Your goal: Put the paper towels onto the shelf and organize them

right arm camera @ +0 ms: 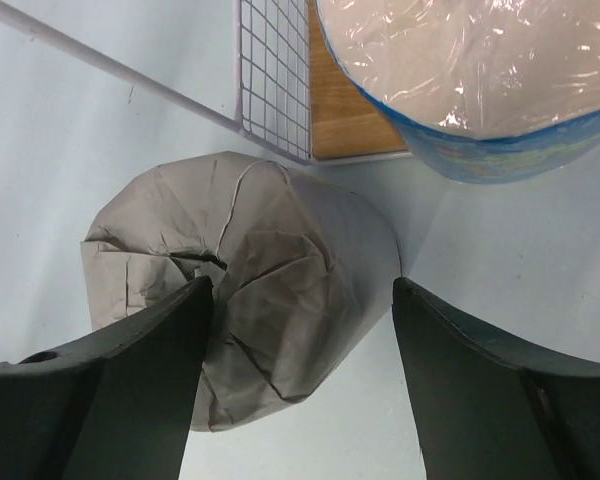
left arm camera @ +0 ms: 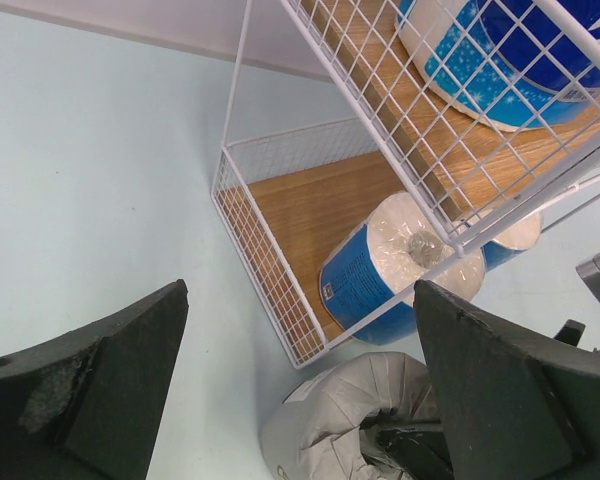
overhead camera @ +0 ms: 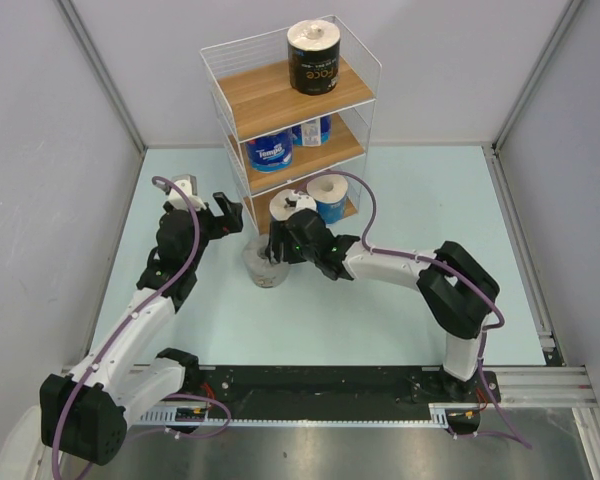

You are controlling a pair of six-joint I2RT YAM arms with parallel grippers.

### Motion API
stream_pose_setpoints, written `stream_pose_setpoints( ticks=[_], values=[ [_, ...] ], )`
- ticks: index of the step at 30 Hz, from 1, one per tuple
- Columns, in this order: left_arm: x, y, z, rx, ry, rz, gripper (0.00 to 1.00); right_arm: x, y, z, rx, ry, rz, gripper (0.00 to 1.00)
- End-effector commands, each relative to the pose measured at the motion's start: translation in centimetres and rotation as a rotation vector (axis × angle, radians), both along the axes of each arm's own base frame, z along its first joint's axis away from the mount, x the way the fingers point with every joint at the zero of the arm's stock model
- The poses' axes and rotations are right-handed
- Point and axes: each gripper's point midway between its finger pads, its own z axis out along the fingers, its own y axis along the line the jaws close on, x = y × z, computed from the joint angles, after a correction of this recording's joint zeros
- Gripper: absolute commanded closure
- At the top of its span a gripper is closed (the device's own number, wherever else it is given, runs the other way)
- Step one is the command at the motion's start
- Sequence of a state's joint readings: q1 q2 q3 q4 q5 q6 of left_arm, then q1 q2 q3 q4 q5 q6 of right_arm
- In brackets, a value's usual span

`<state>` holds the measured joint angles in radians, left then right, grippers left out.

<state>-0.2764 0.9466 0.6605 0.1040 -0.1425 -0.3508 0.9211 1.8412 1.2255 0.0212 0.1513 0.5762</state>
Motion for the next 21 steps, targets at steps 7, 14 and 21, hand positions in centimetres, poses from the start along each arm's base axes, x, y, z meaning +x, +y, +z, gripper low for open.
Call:
stream_pose_setpoints(
  ticks=[7,14,21],
  values=[
    [0.5,-0.3,2.3,-0.040,-0.056,-0.016,0.00,0.8,1.0,1.5,-0.001,-0.051,0.003,0.51],
    [0.5,-0.3,2.3,-0.040,-0.058,-0.016,0.00,-0.8,-1.2,4.9,-0.092,-0.125,0.026,0.61],
    [0.5,-0.4,2.3,-0.044,-0.057,-0.022,0.00,-2.5,-4.5,15.7,0.005,-0.300,0.044,0.57]
  ],
)
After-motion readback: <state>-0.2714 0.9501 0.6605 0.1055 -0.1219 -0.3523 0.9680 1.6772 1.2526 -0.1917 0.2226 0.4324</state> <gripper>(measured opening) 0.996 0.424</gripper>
